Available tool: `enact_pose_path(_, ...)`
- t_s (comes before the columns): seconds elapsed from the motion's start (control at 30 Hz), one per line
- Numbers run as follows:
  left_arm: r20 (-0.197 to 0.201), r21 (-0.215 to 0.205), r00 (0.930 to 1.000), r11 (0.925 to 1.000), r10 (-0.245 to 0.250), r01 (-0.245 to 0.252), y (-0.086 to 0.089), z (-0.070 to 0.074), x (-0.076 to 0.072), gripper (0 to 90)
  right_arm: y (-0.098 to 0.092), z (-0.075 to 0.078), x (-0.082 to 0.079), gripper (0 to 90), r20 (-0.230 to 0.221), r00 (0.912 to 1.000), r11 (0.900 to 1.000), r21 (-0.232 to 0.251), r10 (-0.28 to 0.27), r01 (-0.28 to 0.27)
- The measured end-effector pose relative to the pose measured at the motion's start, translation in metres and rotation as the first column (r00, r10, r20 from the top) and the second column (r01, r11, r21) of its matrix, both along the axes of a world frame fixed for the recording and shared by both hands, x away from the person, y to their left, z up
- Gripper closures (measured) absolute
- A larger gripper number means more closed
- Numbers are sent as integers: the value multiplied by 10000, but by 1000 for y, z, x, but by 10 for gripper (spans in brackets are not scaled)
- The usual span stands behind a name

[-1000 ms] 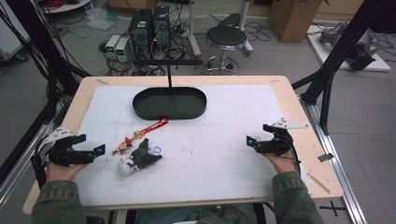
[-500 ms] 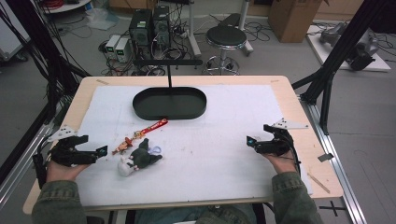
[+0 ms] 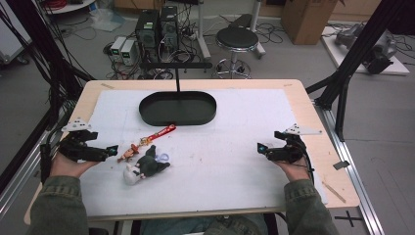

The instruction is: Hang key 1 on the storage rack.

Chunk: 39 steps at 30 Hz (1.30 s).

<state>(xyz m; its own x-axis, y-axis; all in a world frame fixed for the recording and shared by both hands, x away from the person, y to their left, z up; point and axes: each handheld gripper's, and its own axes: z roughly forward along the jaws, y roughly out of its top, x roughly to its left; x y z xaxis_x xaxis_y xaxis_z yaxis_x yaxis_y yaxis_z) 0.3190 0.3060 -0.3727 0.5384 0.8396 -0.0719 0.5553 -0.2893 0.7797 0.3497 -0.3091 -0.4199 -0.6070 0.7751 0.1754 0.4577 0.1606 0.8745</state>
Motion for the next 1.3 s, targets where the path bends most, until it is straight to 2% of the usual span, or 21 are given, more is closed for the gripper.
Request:
enact_pose_path(0.07, 8, 82, 9999, 9999, -112, 112, -2, 3, 2, 23, 1, 0, -1, 4, -2, 10000, 10000, -30, 50, -50)
enact_pose_path(0.1, 28, 421, 9993, 9984, -375, 373, -8, 8, 6, 23, 2, 0, -1, 4, -73, 9999, 9999, -58, 81, -82)
enact_pose_path(0.13, 28, 421, 9993, 9984, -375, 373, -8, 8, 6, 23, 2, 0, -1, 4, -18, 10000, 9999, -125, 95, -95)
enact_pose_path(0.17, 158, 1021, 9973, 9923, -715, 695, -16, 10, 10, 23, 2, -1, -1, 4, -68, 9999, 9998, -194, 78, -80)
enact_pose_path(0.23, 10, 1336, 9937, 9848, -1119, 1108, -24, 9, 15, 23, 3, -1, 0, 4, -151, 9999, 9996, -285, 63, -67)
enact_pose_path(0.27, 10, 1336, 9937, 9848, -1119, 1108, -24, 9, 15, 23, 3, -2, 0, 4, -120, 9999, 9995, -326, 53, -57)
enact_pose_path(0.3, -196, 1576, 9901, 9775, -1389, 1403, -30, 9, 22, 23, 2, -2, 0, 4, -113, 9999, 9994, -335, 40, -44)
enact_pose_path(0.33, -196, 1576, 9901, 9775, -1389, 1403, -30, 9, 22, 23, 2, -2, 0, 4, -113, 9999, 9994, -335, 40, -44)
enact_pose_path(0.4, -370, 1660, 9853, 9713, -1668, 1706, -37, 9, 32, 23, 2, -1, 0, 4, -129, 9999, 9995, -307, -24, 20)
enact_pose_path(0.57, -559, 1369, 9813, 9722, -1841, 1902, -38, 8, 43, 23, 2, -3, 0, 4, -268, 9996, 9992, -395, -2, -8)
enact_pose_path(0.73, -885, 1338, 9807, 9736, -1742, 1850, -45, 7, 53, 23, 3, -3, 1, 4, -286, 9996, 9993, -361, -31, 21)
enact_pose_path(0.83, -1040, 1508, 9711, 9617, -2149, 2290, -64, 8, 66, 23, 3, -3, 1, 4, -315, 9995, 9994, -354, 7, -19)
enact_pose_path(0.87, -1040, 1508, 9711, 9617, -2149, 2290, -64, 8, 66, 23, 3, -2, 0, 4, -311, 9995, 9994, -347, 3, -14)
enact_pose_path(0.9, -1112, 1611, 9680, 9571, -2250, 2409, -69, 7, 68, 23, 3, -2, 0, 4, -311, 9995, 9994, -347, 3, -14)
enact_pose_path(0.93, -1250, 1603, 9606, 9504, -2484, 2666, -77, 7, 72, 24, 2, -2, 0, 4, -256, 9997, 9994, -358, 16, -25)
enact_pose_path(1.0, -1314, 1514, 9569, 9487, -2589, 2775, -80, 6, 74, 40, 2, -2, 0, 4, -260, 9997, 9994, -355, 8, -17)
enact_pose_path(1.07, -1514, 1596, 9460, 9374, -2867, 3096, -90, 1, 78, 44, 1, -1, -1, 4, -319, 9995, 9997, -222, -63, 56)
enact_pose_path(1.1, -1514, 1596, 9460, 9374, -2867, 3096, -90, 1, 78, 44, 1, -1, -1, 4, -319, 9995, 9997, -222, -63, 56)
enact_pose_path(1.17, -1647, 1601, 9400, 9323, -2988, 3244, -95, 0, 83, 51, 2, -1, -2, 4, -215, 9998, 9997, -242, 19, -25)
enact_pose_path(1.27, -1889, 1736, 9291, 9204, -3181, 3504, -105, -3, 89, 58, 3, -1, -2, 4, -231, 9997, 9995, -278, 108, -114)
enact_pose_path(1.3, -2097, 1907, 9162, 9048, -3414, 3808, -113, -5, 94, 87, 3, -1, -2, 4, -171, 9995, 9992, -282, 269, -274)
